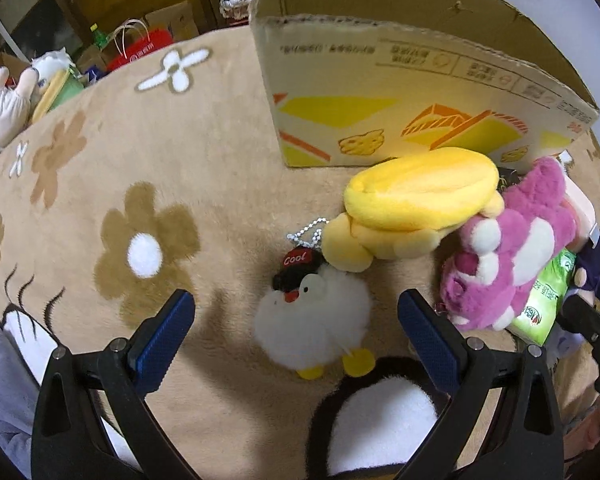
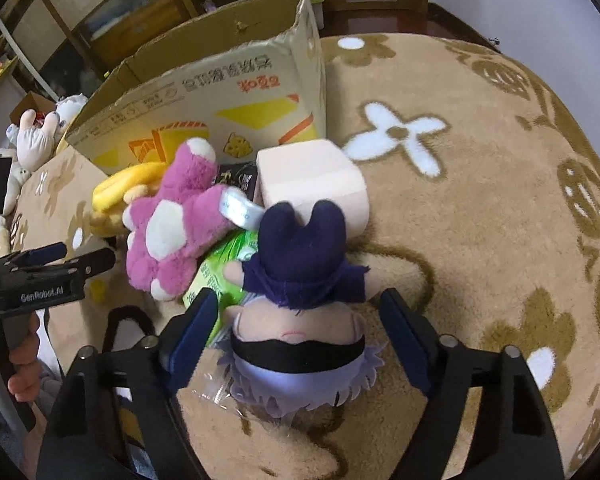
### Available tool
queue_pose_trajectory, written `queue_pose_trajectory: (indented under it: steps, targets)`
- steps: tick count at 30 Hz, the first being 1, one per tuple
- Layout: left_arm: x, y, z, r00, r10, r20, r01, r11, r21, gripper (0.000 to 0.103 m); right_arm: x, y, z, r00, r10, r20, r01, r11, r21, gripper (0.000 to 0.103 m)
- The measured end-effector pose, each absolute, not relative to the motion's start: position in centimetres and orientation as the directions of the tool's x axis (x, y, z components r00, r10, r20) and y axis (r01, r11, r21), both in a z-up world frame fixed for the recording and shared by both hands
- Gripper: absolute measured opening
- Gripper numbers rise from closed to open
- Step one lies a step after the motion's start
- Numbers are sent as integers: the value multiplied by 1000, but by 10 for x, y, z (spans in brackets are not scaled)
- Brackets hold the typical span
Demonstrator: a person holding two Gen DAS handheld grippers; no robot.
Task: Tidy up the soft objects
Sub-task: 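Grasp the white chick plush with the left gripper while the right grasps the purple-haired doll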
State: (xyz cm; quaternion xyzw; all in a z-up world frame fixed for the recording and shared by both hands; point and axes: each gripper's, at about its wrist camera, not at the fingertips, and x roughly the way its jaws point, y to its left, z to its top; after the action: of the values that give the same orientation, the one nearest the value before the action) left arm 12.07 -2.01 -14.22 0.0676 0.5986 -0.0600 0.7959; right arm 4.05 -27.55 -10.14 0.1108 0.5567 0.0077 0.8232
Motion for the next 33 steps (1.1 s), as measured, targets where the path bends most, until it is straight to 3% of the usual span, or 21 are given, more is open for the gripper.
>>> queue_pose_trajectory:
  steps: [3, 8, 21, 33]
  targets:
    - [125, -15, -146, 255, -46, -966, 160, 987, -4, 95, 41, -273, -105, 365, 143, -920, 97, 977, 191, 76]
    - [133, -2, -158, 193, -128, -973, 115, 988, -107, 85, 41, -268, -108, 356, 132, -925, 95, 980, 176, 72]
    - [147, 5, -170, 201, -132, -971, 116, 987, -110, 35, 38, -262, -104, 360, 99, -928, 71, 989, 133, 65]
    - [114, -10, -141, 298, -108, -949, 146, 987, -66, 31, 31, -274, -93, 424, 83, -902, 102, 985, 139, 64]
